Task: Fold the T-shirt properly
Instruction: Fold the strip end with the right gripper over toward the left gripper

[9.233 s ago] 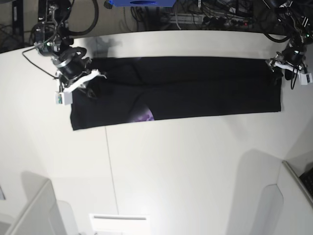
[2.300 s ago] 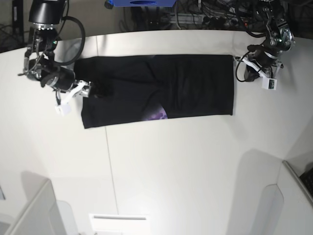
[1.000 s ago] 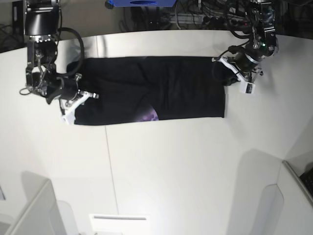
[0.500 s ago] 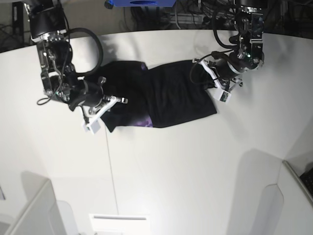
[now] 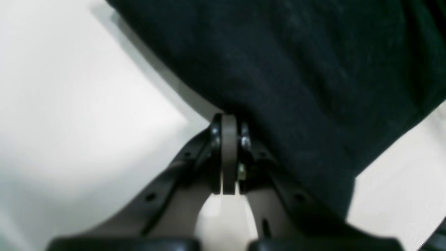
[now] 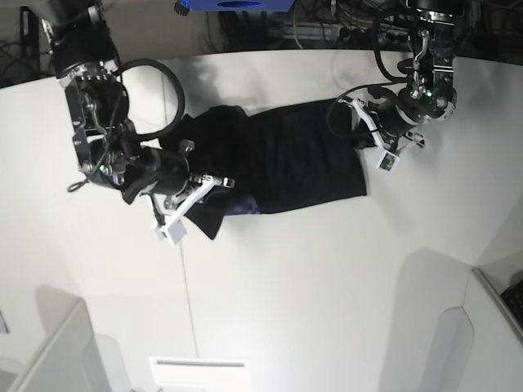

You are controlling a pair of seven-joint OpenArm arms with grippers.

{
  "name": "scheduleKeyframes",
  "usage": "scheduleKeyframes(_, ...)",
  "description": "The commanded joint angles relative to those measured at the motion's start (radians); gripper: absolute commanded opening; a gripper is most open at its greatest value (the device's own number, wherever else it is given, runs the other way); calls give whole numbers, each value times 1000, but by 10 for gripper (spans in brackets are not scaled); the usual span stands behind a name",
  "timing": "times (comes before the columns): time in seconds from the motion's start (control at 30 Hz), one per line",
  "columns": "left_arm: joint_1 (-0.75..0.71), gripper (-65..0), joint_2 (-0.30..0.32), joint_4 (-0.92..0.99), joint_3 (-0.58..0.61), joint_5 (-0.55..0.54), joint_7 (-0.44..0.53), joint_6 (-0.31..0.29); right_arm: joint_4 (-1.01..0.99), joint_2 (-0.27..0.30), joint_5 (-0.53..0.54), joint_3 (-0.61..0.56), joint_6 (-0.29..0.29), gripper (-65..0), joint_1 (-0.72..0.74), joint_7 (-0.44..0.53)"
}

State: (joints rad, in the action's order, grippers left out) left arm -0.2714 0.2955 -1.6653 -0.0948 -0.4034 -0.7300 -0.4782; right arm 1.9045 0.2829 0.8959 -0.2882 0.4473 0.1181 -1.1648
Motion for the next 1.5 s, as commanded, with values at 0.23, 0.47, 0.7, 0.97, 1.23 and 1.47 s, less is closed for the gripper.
scheduleKeyframes(0.23,5,-650,46,-20,-6,-15,14,-4,45,-98,12,1,3,-650,21,-24)
scheduleKeyframes(0.47,7,-650,58,-14,-6,-15,14,-4,48,-112,12,-108,92,-650,55,-13)
scheduleKeyframes(0.7,5,-650,64,-20,-6,-15,14,-4,31,-146,10,-237,210,-650,93,32)
scheduleKeyframes(0.97,-32,-650,87,-22,-46,-15,14,-4,-82,-176,-99,-348,206,-650,108,202)
scheduleKeyframes(1.23,-64,-650,92,-22,-155,-15,14,-11,-96,-254,-220,-401,204,-650,133,168)
scheduleKeyframes(1.47,-110,-650,120,-43,-190,-15,14,-12,-222,-268,-222,-474,203,-650,136,247)
